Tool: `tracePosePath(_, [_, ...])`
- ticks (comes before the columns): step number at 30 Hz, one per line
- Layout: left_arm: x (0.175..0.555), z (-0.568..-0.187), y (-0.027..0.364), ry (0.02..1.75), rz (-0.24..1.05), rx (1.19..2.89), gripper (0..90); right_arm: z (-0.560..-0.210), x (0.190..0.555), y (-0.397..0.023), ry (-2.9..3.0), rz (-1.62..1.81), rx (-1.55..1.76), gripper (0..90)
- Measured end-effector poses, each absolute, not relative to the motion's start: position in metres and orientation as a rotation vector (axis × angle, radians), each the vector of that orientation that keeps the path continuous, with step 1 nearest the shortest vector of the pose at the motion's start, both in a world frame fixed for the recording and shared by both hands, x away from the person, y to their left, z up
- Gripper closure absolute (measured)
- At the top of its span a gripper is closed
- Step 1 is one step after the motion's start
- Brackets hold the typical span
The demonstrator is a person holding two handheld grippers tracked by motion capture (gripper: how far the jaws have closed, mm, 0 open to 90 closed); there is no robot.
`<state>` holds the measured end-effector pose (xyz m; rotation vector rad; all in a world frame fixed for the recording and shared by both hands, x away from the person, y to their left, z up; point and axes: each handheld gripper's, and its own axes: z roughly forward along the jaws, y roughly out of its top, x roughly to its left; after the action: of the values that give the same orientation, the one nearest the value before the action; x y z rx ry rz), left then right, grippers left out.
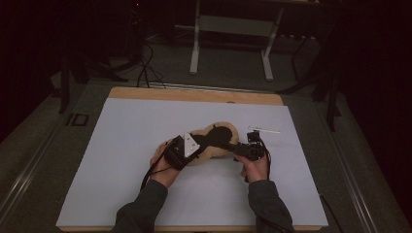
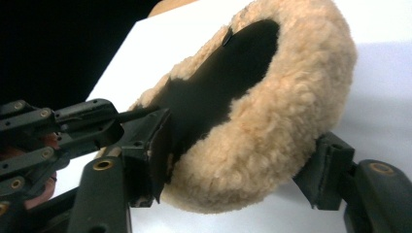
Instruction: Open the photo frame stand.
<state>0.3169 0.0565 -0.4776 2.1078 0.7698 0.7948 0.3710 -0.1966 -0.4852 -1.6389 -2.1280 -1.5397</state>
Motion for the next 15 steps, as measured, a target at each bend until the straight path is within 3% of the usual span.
tracePosePath(15, [0.31, -0.471, 0.075, 0.809, 0.699, 2.032, 71.2, -0.462, 0.369, -0.185, -2.254, -1.576, -1.557, 40.7])
